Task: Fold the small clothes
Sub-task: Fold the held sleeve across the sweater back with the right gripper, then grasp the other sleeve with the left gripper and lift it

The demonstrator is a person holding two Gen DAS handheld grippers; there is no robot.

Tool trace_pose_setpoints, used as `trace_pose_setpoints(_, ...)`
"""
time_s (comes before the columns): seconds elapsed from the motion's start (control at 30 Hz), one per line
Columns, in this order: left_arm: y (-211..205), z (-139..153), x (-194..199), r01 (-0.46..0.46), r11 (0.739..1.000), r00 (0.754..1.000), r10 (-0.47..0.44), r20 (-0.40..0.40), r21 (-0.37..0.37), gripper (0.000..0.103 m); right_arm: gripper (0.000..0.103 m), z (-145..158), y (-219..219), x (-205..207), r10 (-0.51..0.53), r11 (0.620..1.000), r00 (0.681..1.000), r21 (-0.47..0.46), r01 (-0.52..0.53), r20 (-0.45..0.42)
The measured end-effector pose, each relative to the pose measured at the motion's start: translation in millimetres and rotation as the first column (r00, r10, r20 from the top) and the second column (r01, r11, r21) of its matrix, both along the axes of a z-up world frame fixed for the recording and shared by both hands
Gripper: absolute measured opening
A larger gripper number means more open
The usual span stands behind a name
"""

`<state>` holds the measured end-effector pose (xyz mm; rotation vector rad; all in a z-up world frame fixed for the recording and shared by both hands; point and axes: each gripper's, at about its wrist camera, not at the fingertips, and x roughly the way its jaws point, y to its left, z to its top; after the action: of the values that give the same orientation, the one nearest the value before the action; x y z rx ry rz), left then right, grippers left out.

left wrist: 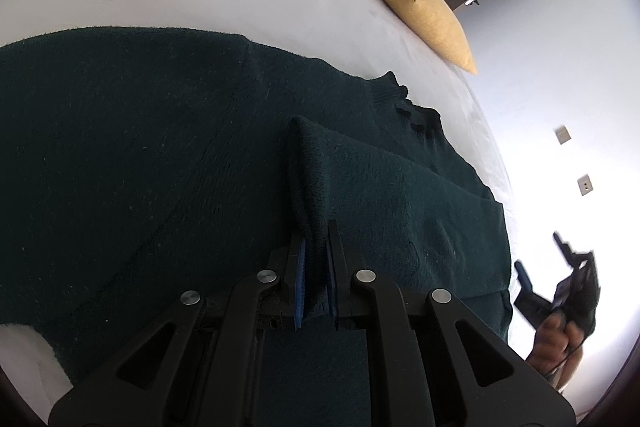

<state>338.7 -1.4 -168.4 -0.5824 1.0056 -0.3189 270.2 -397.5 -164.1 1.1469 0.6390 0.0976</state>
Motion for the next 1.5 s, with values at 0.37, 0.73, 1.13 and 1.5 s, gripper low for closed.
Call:
trace_pose_setpoints(0.37, 1, -6, -14, 0.009, 1.0, 0.998, -0.011, 0.06, 0.03, 0.01, 0.076, -28, -10, 59, 0.095, 0.995, 0.994, -0.039, -0.097, -0.046)
trace_pose_setpoints(0.73, 137, 46, -120, -0.324, 0.927, 0.933, 0.346, 0.102, -0.188, 0.095, 0.085, 17, 29, -79, 0.12, 0.992, 0.992, -0.033, -0.119, 0.032)
trace_pose_setpoints(1.13, 362, -17, -261, -0.725, 0.451, 0.595, 0.791, -0.143, -0.52, 0.087, 0.085, 43, 140, -109, 0.283, 0.959, 0.958, -0.011, -0.282, 0.045)
trace_pose_setpoints(1.5, 406, -54, -243, -0.755, 0.349, 0.555, 0.792, -0.257, -0.556, 0.028, 0.085, 65, 174, -124, 0.319, 0.947, 0.947, -0.054, -0.316, 0.048)
